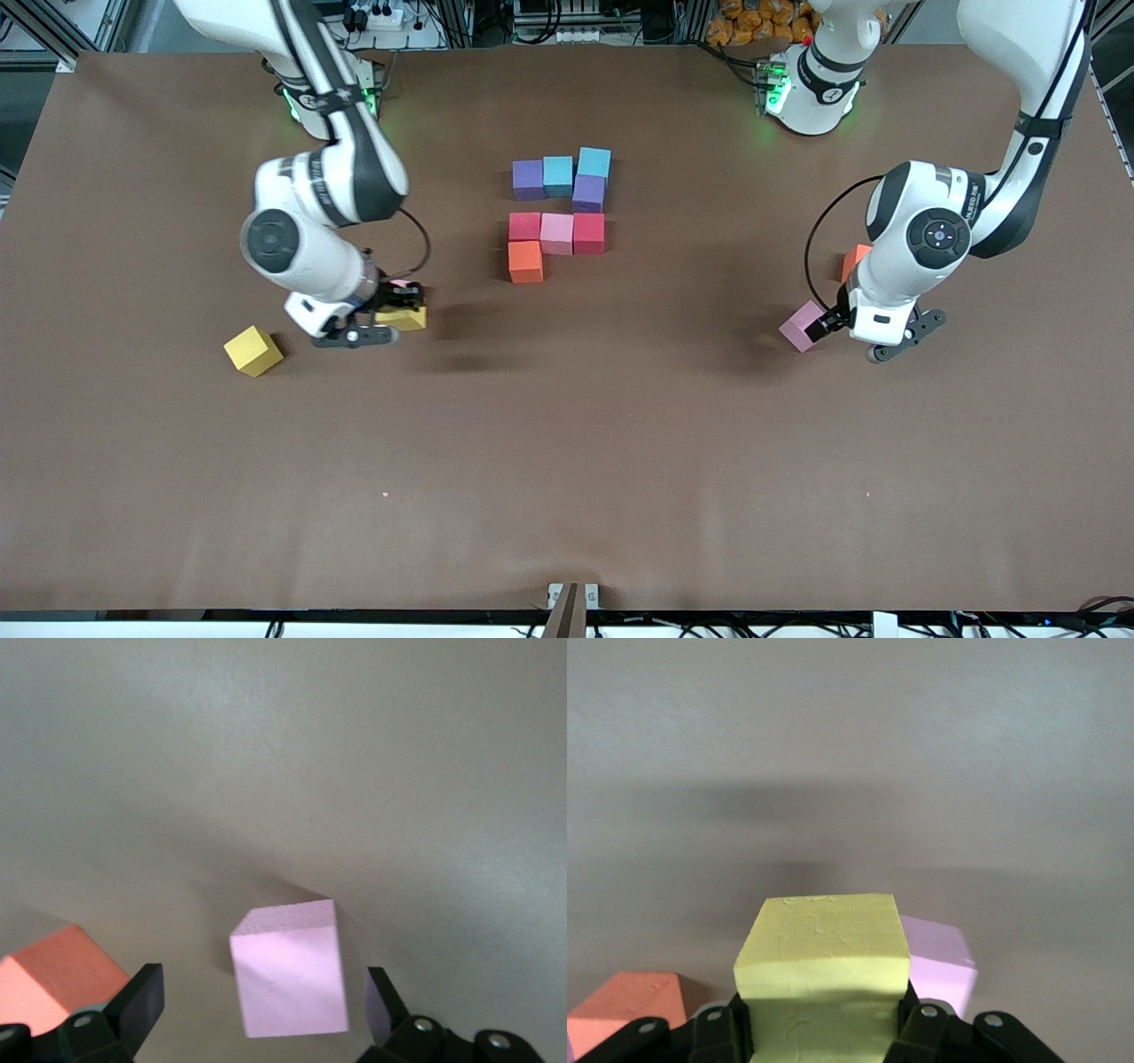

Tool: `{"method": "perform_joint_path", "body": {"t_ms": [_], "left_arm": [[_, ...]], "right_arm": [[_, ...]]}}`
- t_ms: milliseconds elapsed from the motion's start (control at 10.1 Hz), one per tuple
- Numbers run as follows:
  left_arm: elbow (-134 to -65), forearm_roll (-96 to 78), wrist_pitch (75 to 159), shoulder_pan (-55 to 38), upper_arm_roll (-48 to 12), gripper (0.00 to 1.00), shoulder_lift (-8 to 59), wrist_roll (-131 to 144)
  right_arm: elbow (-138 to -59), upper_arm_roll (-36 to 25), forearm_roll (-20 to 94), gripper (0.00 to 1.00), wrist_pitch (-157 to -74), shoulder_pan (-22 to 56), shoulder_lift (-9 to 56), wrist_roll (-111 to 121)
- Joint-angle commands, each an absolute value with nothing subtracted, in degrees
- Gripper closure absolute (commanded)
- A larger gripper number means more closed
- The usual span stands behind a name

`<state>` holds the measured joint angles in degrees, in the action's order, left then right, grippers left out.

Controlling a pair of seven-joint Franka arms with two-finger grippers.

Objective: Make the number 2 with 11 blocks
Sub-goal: 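Grasp the pink cube with the left gripper while the right gripper carries yellow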

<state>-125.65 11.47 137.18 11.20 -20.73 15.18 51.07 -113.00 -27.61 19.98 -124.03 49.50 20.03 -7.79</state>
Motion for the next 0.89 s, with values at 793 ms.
{"method": "perform_joint_path", "body": {"t_ms": [793], "left_arm": [[-125.9, 8.3, 144.2, 11.2, -20.9, 0.00, 21.8, 54.2]], "right_arm": [[-95.3, -23.2, 21.4, 0.90, -123.0, 57.7, 37.4, -18.2]]}}
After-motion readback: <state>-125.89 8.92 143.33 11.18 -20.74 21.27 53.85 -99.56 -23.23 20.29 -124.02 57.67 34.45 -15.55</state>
